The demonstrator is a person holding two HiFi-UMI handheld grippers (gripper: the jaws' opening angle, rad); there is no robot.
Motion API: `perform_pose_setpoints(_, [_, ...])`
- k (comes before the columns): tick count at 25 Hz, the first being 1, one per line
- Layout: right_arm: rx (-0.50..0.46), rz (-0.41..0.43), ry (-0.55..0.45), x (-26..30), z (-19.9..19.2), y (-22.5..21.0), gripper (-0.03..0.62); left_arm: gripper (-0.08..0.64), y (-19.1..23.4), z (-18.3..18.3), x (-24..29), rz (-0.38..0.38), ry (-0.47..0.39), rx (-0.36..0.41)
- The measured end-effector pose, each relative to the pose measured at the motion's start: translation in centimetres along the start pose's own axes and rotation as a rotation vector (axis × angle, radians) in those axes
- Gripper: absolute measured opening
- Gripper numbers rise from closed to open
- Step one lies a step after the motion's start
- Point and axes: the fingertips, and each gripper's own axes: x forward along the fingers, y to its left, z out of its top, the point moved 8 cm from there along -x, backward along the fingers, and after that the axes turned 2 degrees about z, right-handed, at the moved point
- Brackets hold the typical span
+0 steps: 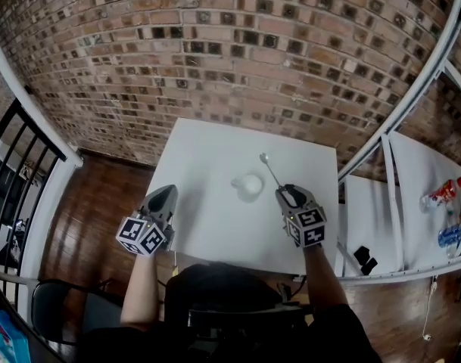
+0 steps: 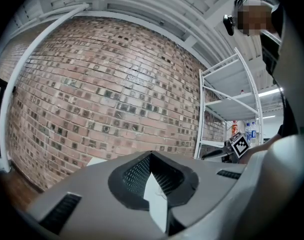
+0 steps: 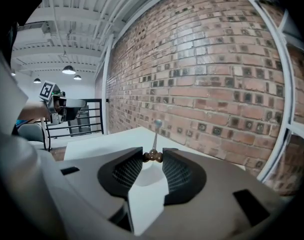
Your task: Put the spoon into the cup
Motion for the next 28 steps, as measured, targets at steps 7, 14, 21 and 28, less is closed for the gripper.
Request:
perform_pose_setpoints(7, [-0.015, 0.106, 0.144, 1.7, -3.3, 1.2, 0.126, 0.003, -0.1, -1.3, -1.2, 0.03, 0.022, -0.02])
perform_pose_setpoints(14, [-0.034, 0.17, 0.298, 3.3, -5.4, 1.8, 0.126, 0.003, -0.5, -1.7, -1.5, 0.035, 0.024, -0.034])
perform_pose_setpoints(21, [-0.021, 0.194, 0.333, 3.8, -5.5, 1.8, 0.127, 0.003, -0.5, -1.6, -1.7, 0.029, 0.029, -0.034])
perform_pose_setpoints(28, [-0.023, 0.19, 0.331, 4.6, -4.7, 1.7, 0.127, 0.003, 0.0, -1.5, -1.5, 0.039, 0.013, -0.046])
